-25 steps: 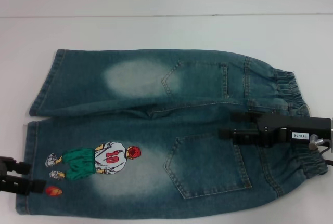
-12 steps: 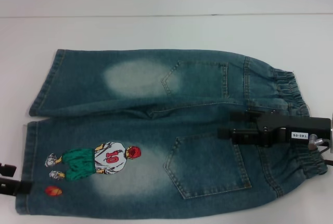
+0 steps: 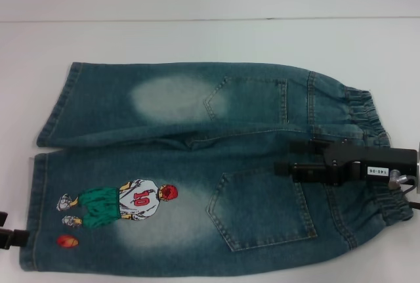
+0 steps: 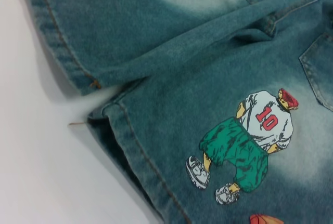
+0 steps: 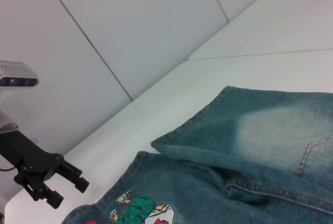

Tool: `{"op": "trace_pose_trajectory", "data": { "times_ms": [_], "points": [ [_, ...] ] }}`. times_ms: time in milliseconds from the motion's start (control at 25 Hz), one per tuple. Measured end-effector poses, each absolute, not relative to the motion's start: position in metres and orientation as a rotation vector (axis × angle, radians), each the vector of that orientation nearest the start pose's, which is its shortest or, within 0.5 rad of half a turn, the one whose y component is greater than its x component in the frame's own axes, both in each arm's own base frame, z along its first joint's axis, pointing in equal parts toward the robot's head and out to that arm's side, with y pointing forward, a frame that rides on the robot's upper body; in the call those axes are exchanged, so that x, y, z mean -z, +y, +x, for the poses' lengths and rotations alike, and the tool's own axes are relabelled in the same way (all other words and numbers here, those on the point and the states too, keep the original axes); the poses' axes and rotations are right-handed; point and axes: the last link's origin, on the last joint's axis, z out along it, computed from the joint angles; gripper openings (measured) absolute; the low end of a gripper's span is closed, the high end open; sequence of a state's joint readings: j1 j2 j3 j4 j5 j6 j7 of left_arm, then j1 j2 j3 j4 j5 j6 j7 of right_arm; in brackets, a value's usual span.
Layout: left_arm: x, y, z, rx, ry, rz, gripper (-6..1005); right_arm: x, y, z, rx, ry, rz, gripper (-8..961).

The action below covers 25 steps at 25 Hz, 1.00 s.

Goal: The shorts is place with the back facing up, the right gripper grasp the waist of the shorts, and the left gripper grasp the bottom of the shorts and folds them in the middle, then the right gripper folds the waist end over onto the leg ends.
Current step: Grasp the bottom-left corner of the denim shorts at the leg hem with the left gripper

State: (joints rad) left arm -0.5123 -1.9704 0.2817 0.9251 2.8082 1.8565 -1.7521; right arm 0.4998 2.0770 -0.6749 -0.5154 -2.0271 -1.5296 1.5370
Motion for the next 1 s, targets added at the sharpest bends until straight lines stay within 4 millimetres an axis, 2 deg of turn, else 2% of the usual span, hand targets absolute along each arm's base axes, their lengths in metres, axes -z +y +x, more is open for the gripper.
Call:
{"op": "trace_pose_trajectory", "data": {
  "times_ms": [1000],
  "points": [
    [-0.097, 0.255, -0.360, -0.103, -1.443, -2.615, 878, 0.025, 0.307, 0.284, -0.750, 1.064, -2.677, 925]
  ]
}}
